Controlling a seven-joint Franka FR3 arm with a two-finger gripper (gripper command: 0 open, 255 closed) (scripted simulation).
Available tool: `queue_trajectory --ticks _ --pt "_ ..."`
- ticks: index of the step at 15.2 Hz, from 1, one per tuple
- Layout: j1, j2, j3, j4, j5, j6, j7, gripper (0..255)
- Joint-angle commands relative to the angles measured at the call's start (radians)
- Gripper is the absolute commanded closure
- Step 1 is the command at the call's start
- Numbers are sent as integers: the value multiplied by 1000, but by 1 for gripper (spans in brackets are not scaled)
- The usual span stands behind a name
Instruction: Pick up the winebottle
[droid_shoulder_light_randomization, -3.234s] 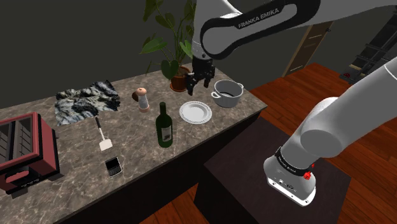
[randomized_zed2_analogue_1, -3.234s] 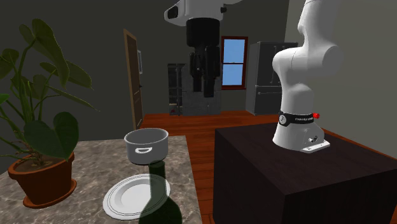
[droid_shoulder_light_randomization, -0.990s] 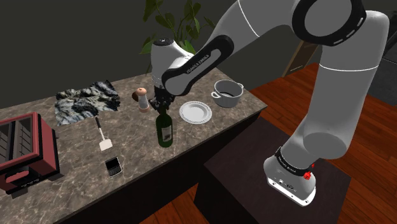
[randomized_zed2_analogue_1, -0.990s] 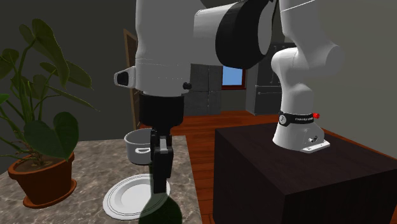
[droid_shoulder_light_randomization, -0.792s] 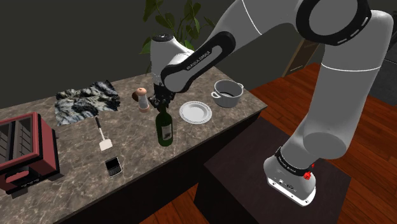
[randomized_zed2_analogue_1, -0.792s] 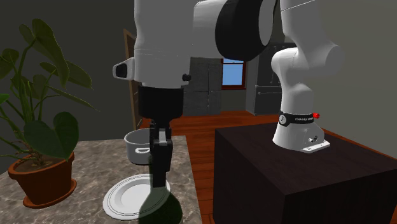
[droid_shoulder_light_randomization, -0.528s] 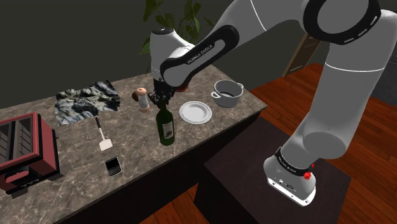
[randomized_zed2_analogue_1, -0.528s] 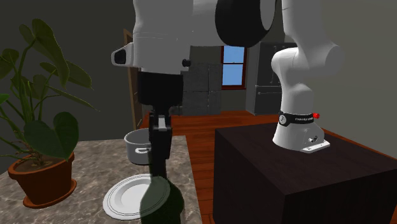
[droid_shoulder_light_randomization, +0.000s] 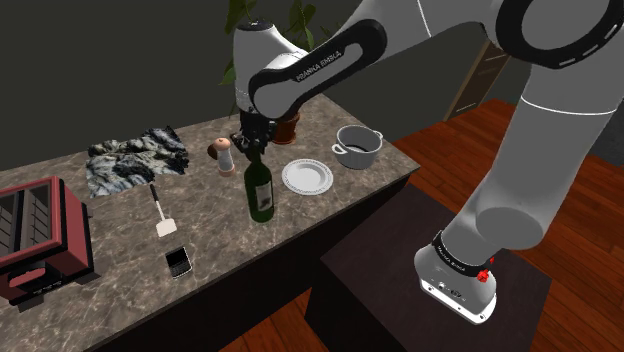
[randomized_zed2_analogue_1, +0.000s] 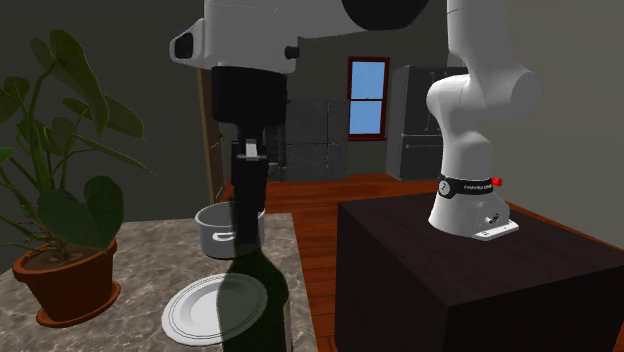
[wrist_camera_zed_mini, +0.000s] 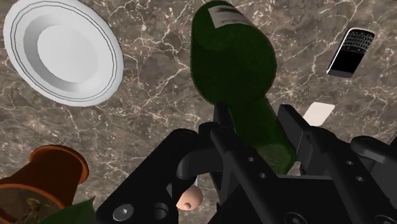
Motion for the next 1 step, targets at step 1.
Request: queue_trajectory --ticks 1 --pt "0 -3 1 4 2 -6 0 255"
